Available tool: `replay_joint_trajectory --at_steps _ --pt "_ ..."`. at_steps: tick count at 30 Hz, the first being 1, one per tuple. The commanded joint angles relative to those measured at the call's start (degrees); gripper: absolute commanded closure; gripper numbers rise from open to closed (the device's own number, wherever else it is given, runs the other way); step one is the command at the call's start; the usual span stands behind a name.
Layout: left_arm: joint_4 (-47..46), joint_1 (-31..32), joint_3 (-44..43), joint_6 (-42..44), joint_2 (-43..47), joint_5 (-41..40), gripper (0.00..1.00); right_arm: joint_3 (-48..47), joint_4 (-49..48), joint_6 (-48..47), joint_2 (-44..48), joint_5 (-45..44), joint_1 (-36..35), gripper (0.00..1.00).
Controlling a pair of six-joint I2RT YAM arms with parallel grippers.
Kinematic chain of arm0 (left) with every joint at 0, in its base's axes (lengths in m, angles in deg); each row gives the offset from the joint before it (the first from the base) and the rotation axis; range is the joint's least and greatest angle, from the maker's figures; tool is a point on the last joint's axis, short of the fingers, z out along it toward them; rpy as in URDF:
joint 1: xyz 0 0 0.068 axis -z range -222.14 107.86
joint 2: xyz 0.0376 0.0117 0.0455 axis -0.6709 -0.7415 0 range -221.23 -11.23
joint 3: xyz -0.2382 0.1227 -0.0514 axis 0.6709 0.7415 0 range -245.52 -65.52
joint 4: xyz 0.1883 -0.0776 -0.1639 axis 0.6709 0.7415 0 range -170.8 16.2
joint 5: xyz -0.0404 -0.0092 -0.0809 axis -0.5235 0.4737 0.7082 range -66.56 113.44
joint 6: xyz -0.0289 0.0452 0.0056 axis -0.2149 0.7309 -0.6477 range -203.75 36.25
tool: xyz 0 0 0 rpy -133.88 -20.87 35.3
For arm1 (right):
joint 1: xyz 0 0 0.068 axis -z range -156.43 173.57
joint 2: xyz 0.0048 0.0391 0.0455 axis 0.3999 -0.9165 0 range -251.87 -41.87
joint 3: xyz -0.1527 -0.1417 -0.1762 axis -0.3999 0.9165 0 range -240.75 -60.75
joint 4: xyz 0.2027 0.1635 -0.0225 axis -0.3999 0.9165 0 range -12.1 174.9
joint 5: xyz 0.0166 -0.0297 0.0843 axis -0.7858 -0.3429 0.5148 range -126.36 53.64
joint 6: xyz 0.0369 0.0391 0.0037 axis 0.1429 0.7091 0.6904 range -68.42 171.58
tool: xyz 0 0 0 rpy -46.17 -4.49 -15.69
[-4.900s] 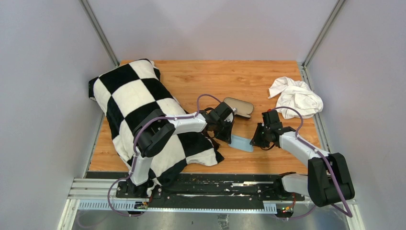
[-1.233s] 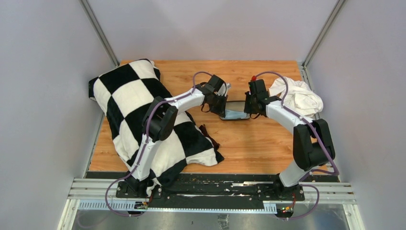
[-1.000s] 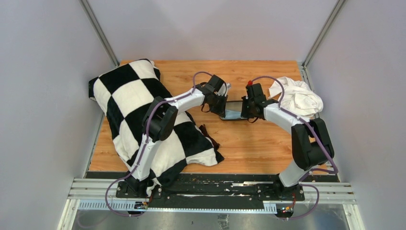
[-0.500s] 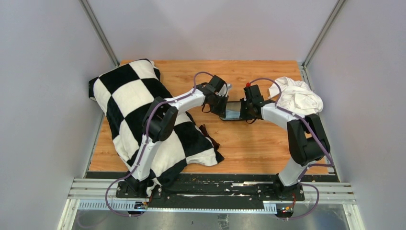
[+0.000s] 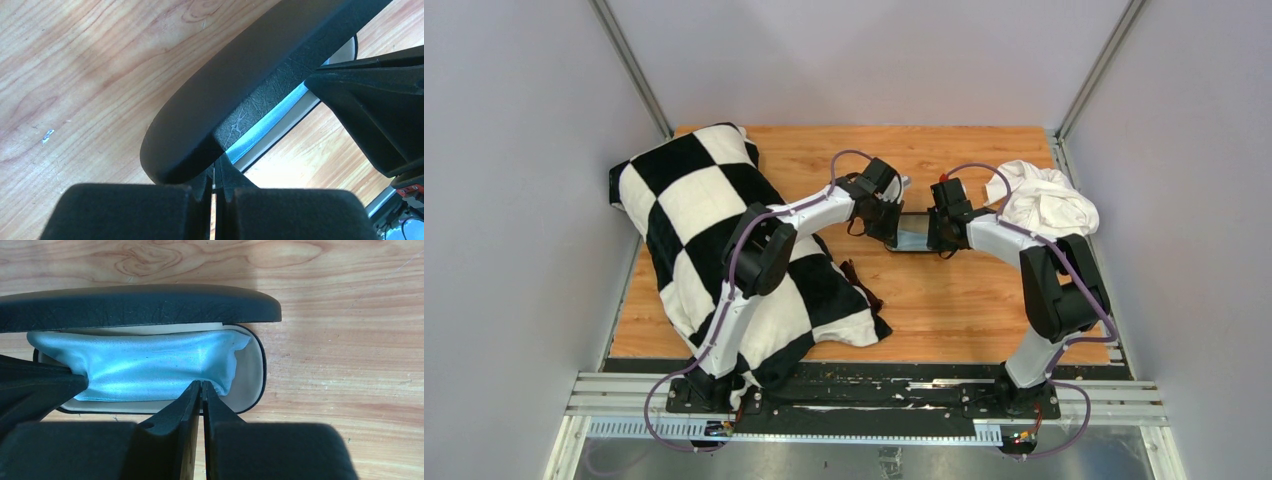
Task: Organize the sunglasses
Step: Place the glasses cleaning cloth in the sunglasses case.
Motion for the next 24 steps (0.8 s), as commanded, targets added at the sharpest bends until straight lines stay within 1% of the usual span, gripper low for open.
replay_joint_trajectory --at_steps 1,6,9,10,13,18,24 --pt "2.73 0.33 -1.05 1.66 2.73 -0.90 0.97 0.09 2.92 -0.53 -0.34 -2.91 -0.31 0.88" --pt "4.34 0.93 -1.07 2.33 4.43 -2.14 0.86 0.32 2.84 -0.36 -0.72 -2.72 -0.36 0.88" --pt "5.25 1.11 -0.62 2.78 5.50 -2.79 0.77 0.34 2.82 -0.27 -0.78 -2.66 -0.51 0.89" --pt "5.37 1.12 -0.32 2.74 6.05 -2.95 0.76 0.41 2.75 -0.22 -0.77 -2.61 -0.48 0.89" --pt "5.41 1.12 0.65 2.83 7.71 -3.24 0.74 0.41 2.70 -0.02 -0.93 -2.40 -0.40 0.89" --pt "5.40 1.21 2.01 2.77 10.06 -3.33 0.74 0.73 2.49 0.22 -1.00 -2.10 -0.45 0.89" --pt "5.42 1.21 4.53 2.86 13.49 -4.57 0.74 1.26 2.75 0.18 1.15 -1.94 -0.45 0.89"
